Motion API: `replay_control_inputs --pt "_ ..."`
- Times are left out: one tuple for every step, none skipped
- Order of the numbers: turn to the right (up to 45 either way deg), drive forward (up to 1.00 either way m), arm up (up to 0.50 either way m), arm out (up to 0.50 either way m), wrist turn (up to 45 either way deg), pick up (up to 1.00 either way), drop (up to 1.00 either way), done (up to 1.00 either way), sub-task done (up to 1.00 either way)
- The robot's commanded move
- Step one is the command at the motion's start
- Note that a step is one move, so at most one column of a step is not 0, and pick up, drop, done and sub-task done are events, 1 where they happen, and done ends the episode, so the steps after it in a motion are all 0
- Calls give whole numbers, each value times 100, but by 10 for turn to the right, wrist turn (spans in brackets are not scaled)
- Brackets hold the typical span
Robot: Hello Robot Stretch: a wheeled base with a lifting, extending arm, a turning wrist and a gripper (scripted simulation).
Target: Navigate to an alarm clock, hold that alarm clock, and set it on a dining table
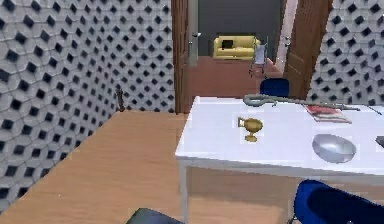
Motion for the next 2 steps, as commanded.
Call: replay_control_inputs --pt "-30 0 0 0 0 0 0 0 0" --pt "0 25 0 0 0 0 0 0 0"
